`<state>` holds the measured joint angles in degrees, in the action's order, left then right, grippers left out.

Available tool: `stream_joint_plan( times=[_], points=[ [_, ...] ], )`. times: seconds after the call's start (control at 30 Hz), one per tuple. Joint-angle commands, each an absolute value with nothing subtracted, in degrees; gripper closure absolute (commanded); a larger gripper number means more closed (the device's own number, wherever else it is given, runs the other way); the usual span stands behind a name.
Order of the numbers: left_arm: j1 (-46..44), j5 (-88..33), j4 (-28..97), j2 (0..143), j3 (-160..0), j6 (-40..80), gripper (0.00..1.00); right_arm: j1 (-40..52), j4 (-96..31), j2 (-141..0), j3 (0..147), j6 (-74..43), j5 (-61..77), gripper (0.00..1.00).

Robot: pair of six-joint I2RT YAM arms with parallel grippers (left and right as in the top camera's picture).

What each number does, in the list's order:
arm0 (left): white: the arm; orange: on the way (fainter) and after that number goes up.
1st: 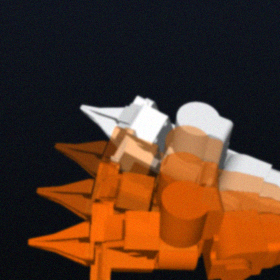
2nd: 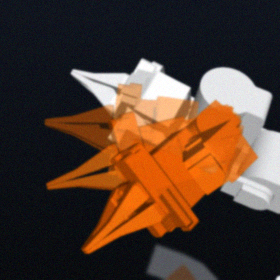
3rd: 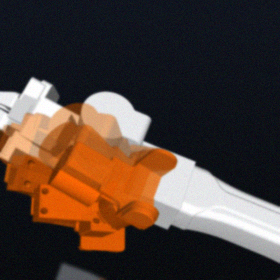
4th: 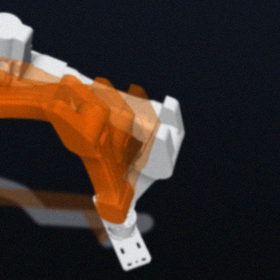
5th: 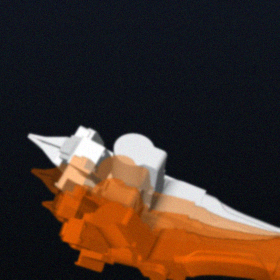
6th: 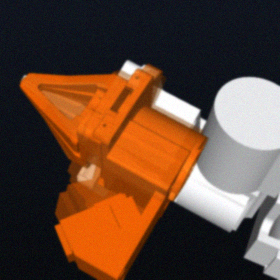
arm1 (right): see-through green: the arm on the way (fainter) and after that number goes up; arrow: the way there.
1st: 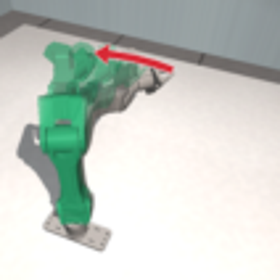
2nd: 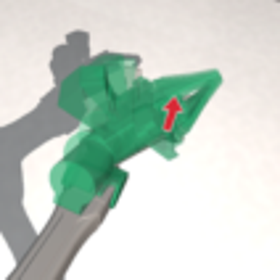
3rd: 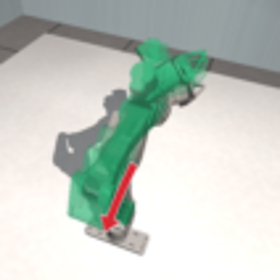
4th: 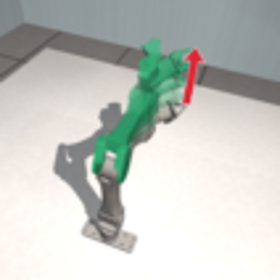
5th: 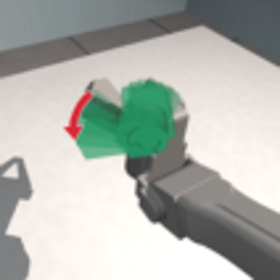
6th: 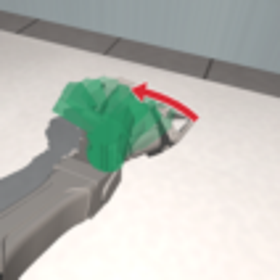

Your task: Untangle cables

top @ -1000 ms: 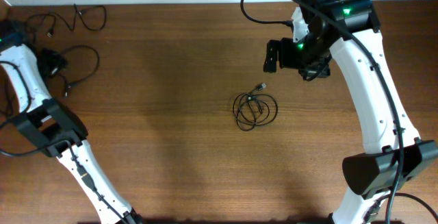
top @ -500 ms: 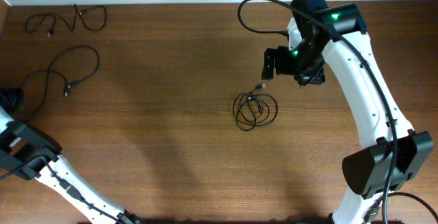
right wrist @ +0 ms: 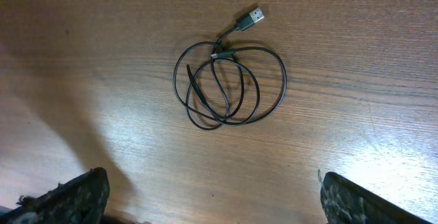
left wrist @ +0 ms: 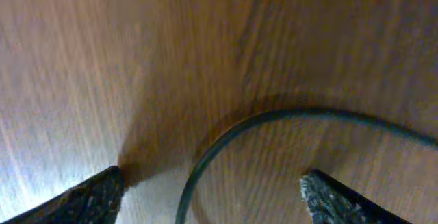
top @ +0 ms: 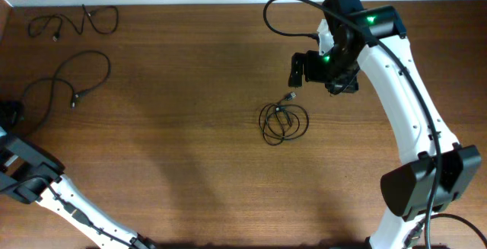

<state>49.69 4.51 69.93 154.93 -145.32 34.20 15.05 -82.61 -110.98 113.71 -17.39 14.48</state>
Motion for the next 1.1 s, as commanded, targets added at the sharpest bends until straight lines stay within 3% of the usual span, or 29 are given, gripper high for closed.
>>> stream_joint_plan(
  times=[0.0,0.07,0.2,0.3,0.4,0.53,0.63,0.67,0.77,0.83,0.93,1.07],
  points=[
    [50.0,2.5,67.0,156.6,-143.3,28.0,0.2,15.4,-82.4,-111.1,113.5,-17.6,14.8,0.02],
    [50.0,2.2,65.5,156.6,-143.3,25.6,0.23,15.4,-82.3,-111.1,113.5,-17.6,14.8,0.02],
    [50.0,-9.5,61.7,156.6,-143.3,19.4,0.34,15.4,-82.5,-111.1,113.5,-17.6,14.8,0.02],
    [50.0,-9.5,61.1,156.6,-143.3,19.4,0.7,15.4,-82.5,-111.1,113.5,-18.5,14.8,0.02],
    [50.0,-8.9,60.8,156.6,-143.3,19.4,0.77,15.4,-82.5,-111.1,113.5,-18.5,14.8,0.02],
    [50.0,-1.6,60.7,156.6,-143.3,19.4,0.77,15.4,-82.9,-111.1,113.5,-18.5,14.8,0.02],
    [50.0,-2.4,60.7,156.3,-144.8,19.7,0.73,15.4,-82.9,-111.1,113.5,-18.5,14.8,0.02],
    [50.0,-3.9,60.7,155.8,-146.1,19.7,0.57,15.4,-82.9,-111.1,113.5,-18.5,14.8,0.02],
    [50.0,-14.1,60.9,153.4,-150.0,24.3,0.34,15.4,-82.2,-111.1,113.5,-18.5,14.8,0.02],
    [49.1,-23.5,60.9,151.1,-152.9,25.0,0.28,15.4,-81.2,-111.1,113.5,-18.5,14.8,0.02],
    [44.6,-30.5,62.2,148.8,-153.9,25.0,0.04,15.4,-80.1,-111.1,113.5,-18.9,14.8,0.02],
    [34.1,-30.2,68.3,148.6,-153.9,22.4,0.01,15.4,-80.8,-111.1,113.5,-18.9,14.8,0.02]
  ],
)
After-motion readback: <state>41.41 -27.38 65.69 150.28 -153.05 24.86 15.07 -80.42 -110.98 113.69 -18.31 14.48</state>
